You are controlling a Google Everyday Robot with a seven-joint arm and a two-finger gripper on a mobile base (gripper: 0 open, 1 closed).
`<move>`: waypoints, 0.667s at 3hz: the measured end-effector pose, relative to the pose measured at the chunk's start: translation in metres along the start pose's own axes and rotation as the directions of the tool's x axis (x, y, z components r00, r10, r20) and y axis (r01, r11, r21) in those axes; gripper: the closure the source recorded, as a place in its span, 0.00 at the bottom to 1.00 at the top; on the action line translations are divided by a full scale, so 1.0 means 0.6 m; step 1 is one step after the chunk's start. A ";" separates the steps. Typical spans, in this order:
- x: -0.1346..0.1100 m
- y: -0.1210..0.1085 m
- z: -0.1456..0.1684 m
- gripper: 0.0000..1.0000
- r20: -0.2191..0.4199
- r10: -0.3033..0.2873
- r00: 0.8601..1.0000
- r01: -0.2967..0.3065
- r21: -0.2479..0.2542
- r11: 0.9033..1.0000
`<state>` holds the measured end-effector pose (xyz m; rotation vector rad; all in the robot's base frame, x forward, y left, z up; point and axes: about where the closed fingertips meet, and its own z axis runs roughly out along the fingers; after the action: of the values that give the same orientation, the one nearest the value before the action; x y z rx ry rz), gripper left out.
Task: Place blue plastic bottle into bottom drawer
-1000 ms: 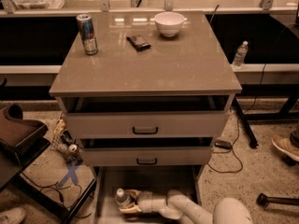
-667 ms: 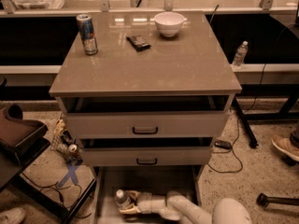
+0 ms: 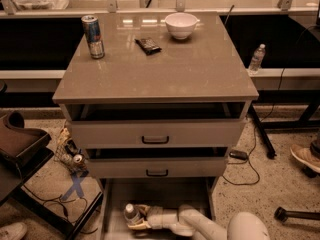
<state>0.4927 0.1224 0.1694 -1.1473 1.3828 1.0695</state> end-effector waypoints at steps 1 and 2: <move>0.000 0.001 0.002 0.28 0.001 0.001 1.000 -0.001 -0.001 1.000; -0.001 0.003 0.004 0.05 0.003 0.002 1.000 -0.002 -0.004 1.000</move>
Offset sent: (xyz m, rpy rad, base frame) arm -0.0005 0.0010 0.0001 0.0010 0.0006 0.0014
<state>0.4911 0.1254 0.1697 -1.1475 1.3803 1.0754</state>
